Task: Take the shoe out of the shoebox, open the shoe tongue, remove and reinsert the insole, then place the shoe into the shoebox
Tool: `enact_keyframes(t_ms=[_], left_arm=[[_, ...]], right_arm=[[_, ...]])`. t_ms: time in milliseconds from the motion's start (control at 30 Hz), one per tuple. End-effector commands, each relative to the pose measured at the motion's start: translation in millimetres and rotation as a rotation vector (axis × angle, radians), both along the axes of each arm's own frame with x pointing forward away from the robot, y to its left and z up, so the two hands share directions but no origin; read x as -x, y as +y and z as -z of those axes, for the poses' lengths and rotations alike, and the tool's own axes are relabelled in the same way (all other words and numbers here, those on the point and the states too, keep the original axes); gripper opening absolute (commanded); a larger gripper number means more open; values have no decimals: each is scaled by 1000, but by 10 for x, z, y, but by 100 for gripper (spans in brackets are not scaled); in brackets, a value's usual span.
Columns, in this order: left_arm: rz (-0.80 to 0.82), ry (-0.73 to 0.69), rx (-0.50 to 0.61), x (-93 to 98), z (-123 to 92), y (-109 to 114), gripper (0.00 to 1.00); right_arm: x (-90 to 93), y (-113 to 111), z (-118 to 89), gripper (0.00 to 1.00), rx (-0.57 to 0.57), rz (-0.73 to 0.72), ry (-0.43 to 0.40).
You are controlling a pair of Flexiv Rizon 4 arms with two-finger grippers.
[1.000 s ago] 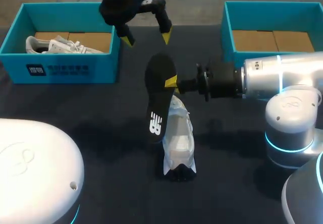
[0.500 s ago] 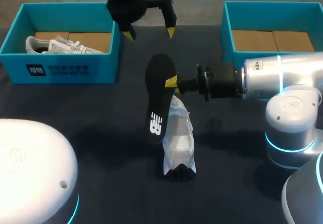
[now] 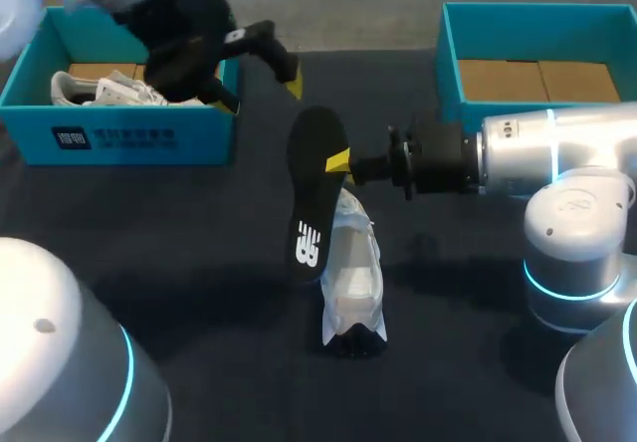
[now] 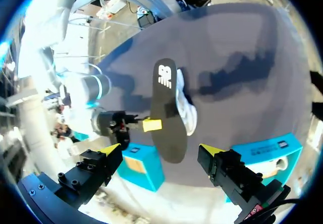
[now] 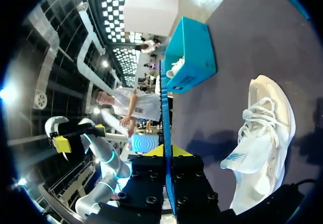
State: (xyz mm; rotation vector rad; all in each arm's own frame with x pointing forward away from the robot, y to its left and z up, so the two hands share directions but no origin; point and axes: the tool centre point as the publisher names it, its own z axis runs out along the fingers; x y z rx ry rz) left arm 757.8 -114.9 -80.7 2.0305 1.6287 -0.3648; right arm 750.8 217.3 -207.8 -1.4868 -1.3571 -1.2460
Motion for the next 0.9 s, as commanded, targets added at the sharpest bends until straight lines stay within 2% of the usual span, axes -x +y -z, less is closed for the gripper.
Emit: enact_keyframes(t_ms=[33,333,367,667,900], left_arm=[[56,-156,515,155,13,164,100],[45,-183,654,158,90,268,100],[35,-198,703,174,112,312,100],[34,-261,864,200,201,461,100],[4,-216,966,191,410,545,100]], right_arm=[[-1,31,-2,0,4,4,1],[-1,31,-2,0,4,4,1],[-1,31,-2,0,4,4,1],[-1,31,-2,0,4,4,1],[-1,31,-2,0,4,4,1]])
